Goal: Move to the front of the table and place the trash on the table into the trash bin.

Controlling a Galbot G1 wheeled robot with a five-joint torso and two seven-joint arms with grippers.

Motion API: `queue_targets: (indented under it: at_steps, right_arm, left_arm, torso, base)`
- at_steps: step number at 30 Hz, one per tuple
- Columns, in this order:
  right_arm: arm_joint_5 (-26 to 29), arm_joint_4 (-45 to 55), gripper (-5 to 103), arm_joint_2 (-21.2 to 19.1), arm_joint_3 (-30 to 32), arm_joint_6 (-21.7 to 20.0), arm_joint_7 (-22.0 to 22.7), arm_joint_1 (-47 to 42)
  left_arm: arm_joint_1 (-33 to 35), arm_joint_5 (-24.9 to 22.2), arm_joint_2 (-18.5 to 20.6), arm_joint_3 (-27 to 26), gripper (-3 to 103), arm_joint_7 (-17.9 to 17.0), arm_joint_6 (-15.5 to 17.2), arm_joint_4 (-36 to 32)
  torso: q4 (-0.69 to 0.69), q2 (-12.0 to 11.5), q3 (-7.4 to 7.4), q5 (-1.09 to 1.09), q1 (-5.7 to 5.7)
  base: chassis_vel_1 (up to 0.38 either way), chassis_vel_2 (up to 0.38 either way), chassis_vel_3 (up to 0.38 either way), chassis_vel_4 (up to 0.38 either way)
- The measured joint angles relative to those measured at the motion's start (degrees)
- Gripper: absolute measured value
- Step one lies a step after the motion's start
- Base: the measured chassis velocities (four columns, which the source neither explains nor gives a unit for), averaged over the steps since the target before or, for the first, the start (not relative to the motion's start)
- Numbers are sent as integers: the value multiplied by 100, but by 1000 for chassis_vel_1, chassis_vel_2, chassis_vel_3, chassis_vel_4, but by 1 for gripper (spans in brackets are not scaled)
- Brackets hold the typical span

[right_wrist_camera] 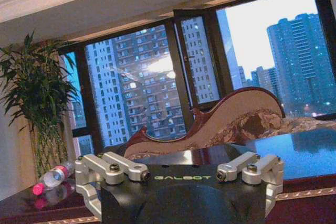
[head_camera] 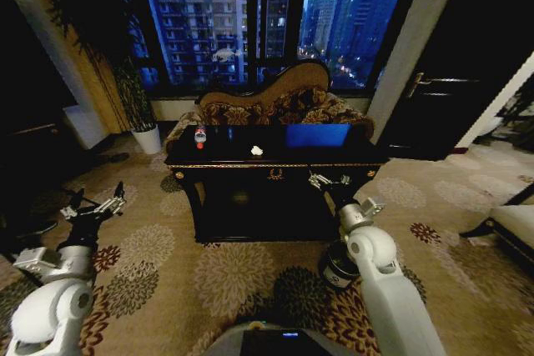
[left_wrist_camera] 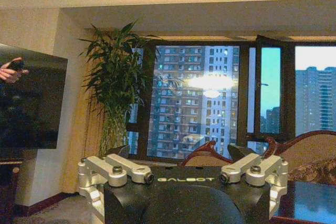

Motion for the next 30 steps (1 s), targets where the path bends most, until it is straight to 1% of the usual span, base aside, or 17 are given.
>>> queue_targets:
  at_steps: [3, 4, 5, 9, 23, 30]
  right_arm:
    - [-33, -25, 100, -6, 8, 24, 0, -19]
    - [-38, -31, 100, -16, 15, 28, 0, -27]
    - [-45, -34, 100, -31, 24, 31, 0, -31]
    - [-65, -39, 100, -68, 55, 45, 0, -45]
    - [-147, -38, 100, -126, 55, 93, -1, -98]
    - [-142, -20, 100, -235, -12, 95, -1, -50]
  left_arm:
    - [-6, 0, -2, 6, 100, 1, -1, -1]
    - [-8, 0, -4, 15, 100, 2, -1, -4]
    - [-12, 3, -8, 24, 100, 2, -1, -10]
    - [-18, 10, -12, 42, 100, 4, -1, -28]
    - [41, 16, -29, 24, 100, 9, -2, -101]
    - [82, 15, -56, 25, 100, 17, -23, -125]
  torso:
    - [2, 0, 0, 0, 0]
    - [0, 0, 0, 0, -1]
    - [2, 1, 0, 0, -1]
    - [1, 1, -1, 0, -1]
    - [1, -2, 2, 0, 3]
    - [0, -3, 2, 0, 6]
  base:
    - [-45, 54, 40, -52]
    - [-84, 80, 109, -86]
    - [-109, 112, 109, -112]
    - [-145, 165, 142, -132]
    - [-258, 254, 261, -280]
    - [-198, 202, 205, -189]
